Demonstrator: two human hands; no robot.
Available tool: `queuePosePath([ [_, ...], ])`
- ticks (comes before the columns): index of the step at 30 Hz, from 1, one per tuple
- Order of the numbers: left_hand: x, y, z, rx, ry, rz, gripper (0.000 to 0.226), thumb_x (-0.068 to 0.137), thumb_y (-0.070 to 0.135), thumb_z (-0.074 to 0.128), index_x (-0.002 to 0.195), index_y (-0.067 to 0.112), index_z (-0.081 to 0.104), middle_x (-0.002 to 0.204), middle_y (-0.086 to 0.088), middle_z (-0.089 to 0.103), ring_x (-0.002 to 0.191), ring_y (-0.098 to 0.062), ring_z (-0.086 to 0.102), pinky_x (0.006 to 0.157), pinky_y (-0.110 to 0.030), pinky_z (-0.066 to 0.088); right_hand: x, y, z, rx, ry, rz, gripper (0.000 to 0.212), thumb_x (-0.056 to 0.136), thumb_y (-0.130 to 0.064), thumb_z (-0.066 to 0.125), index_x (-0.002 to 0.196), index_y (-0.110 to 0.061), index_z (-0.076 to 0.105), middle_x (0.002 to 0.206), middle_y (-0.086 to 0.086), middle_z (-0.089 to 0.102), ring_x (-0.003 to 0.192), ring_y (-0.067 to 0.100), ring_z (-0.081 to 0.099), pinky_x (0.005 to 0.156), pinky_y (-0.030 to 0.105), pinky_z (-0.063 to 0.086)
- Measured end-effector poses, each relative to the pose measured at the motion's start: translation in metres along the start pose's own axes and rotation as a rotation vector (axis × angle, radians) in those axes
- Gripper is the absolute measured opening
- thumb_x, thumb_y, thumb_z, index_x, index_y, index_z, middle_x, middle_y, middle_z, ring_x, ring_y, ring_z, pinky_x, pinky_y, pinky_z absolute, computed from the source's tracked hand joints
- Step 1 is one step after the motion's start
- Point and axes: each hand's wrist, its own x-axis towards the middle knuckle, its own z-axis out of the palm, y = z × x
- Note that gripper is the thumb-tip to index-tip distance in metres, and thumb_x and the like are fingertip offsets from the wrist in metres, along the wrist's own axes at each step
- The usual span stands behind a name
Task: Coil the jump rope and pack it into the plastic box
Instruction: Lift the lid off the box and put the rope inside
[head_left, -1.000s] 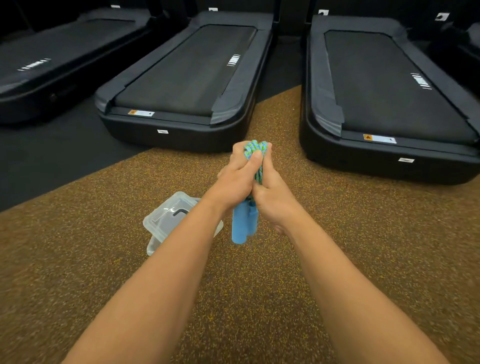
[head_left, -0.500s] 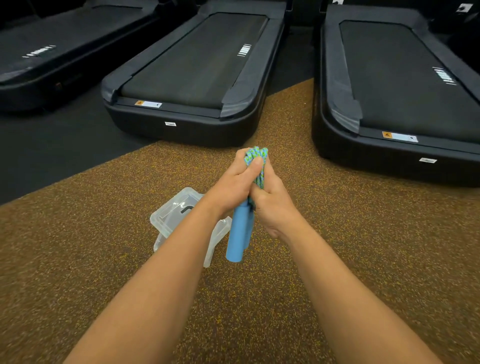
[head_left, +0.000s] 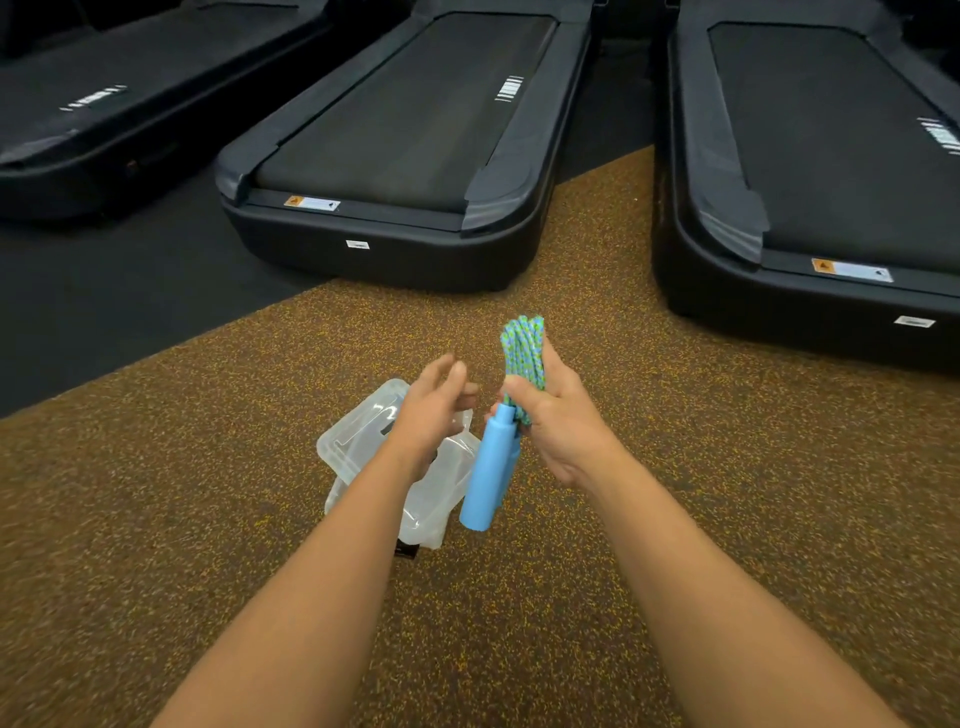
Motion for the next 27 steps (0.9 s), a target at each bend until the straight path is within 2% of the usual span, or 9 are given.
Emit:
queuePosePath([
  [2,0.012,-0.023,-0.017,0.141,0.133,-0.080,0.043,0.095,0.030,0.052,0.136,0.019,0.044,0.119,-0.012,0.057,0.095,-0.019,0.053,0.079,-0.033,0.043,0.006,0.005,-0.003,-0.014,0.011,0.010,0.067,0.093,0.004,0.045,0.150,-0.022,0.020,0.141,-0.001,0.047,0.100,0.005,0.061,0.100,0.038,0.048],
  [5,0.022,-0.054,-0.040,0.274,0.264,-0.229,0.043,0.091,0.016,0.055,0.133,0.012,0.047,0.114,-0.008,0.053,0.101,-0.026,0.050,0.083,-0.036,0.040,0.016,0.014,-0.007,-0.020,0.024,0.040,0.070,0.092,0.002,0.048,0.150,-0.025,0.019,0.142,-0.001,0.045,0.122,0.021,0.050,0.106,0.051,0.040],
  [9,0.027,-0.080,-0.053,0.519,0.344,-0.362,0.051,0.086,0.022,0.059,0.136,0.018,0.046,0.137,-0.014,0.045,0.122,-0.035,0.043,0.091,-0.041,0.043,0.027,0.023,-0.009,-0.007,0.028,0.082,0.071,0.093,0.000,0.049,0.150,-0.027,0.017,0.148,0.001,0.038,0.128,0.024,0.045,0.106,0.051,0.040],
  [13,0.031,-0.090,-0.055,0.725,0.371,-0.468,0.057,0.083,0.033,0.061,0.137,0.031,0.042,0.139,-0.015,0.032,0.124,-0.036,0.030,0.100,-0.049,0.038,0.035,0.032,-0.007,-0.003,0.021,0.105,0.072,0.092,0.000,0.049,0.150,-0.030,0.018,0.147,-0.002,0.038,0.130,0.027,0.044,0.106,0.055,0.039],
  [16,0.034,-0.094,-0.054,0.736,0.386,-0.538,0.060,0.084,0.032,0.063,0.138,0.033,0.037,0.136,-0.015,0.025,0.120,-0.035,0.029,0.096,-0.047,0.038,0.039,0.035,-0.004,-0.022,0.007,0.115,0.071,0.093,-0.001,0.049,0.150,-0.029,0.017,0.143,-0.006,0.039,0.129,0.027,0.044,0.106,0.054,0.039],
  [20,0.036,-0.102,-0.057,0.748,0.422,-0.570,0.071,0.082,0.028,0.067,0.141,0.030,0.028,0.136,-0.015,0.022,0.118,-0.036,0.033,0.090,-0.043,0.039,0.045,0.036,0.000,-0.051,-0.017,0.116,0.070,0.094,0.000,0.047,0.150,-0.027,0.016,0.149,-0.002,0.037,0.130,0.022,0.043,0.108,0.051,0.038],
  [24,0.037,-0.112,-0.062,0.685,0.494,-0.567,0.081,0.071,0.025,0.077,0.133,0.023,0.026,0.128,-0.015,0.025,0.110,-0.041,0.044,0.091,-0.047,0.048,0.052,0.038,0.007,-0.080,-0.026,0.117,0.068,0.095,0.001,0.045,0.151,-0.023,0.015,0.149,-0.001,0.037,0.125,0.012,0.043,0.109,0.035,0.035],
  [27,0.037,-0.114,-0.062,0.548,0.549,-0.573,0.086,0.067,0.019,0.081,0.131,0.020,0.022,0.129,-0.017,0.025,0.111,-0.043,0.044,0.086,-0.046,0.051,0.059,0.044,0.013,-0.112,-0.035,0.119,0.068,0.094,0.001,0.046,0.151,-0.021,0.015,0.150,0.000,0.037,0.125,0.011,0.044,0.108,0.032,0.036],
])
